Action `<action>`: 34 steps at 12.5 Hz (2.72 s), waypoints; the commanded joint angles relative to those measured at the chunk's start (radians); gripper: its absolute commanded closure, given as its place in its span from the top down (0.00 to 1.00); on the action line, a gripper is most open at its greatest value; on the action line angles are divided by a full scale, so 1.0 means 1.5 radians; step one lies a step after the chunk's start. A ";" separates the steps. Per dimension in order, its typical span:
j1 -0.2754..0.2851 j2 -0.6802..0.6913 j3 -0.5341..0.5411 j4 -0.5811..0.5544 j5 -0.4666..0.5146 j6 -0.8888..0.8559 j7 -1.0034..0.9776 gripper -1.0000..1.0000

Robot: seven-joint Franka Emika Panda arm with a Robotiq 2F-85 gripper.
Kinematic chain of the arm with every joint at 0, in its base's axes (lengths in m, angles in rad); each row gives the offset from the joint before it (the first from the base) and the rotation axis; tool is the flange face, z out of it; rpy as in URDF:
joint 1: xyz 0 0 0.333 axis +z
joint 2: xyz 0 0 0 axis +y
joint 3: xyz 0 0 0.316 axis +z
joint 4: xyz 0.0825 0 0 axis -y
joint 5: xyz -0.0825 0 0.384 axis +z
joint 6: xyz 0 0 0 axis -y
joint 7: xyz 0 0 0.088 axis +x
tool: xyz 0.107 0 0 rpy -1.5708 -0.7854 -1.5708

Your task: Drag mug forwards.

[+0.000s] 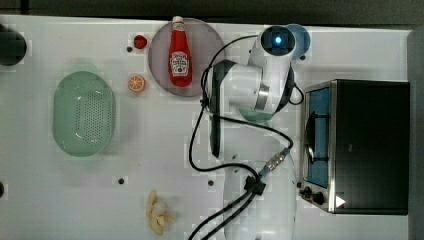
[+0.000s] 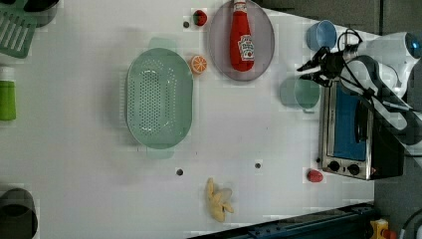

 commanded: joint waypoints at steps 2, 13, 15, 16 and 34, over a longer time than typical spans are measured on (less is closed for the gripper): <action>0.010 0.045 -0.012 0.098 0.008 -0.048 0.011 0.18; 0.021 0.163 -0.015 0.297 0.008 -0.050 0.011 0.21; 0.021 0.164 -0.014 0.297 0.008 -0.038 0.010 0.42; 0.021 0.161 -0.015 0.299 0.008 -0.029 0.010 0.53; 0.102 -0.370 -0.011 -0.189 0.007 -0.126 -0.246 1.00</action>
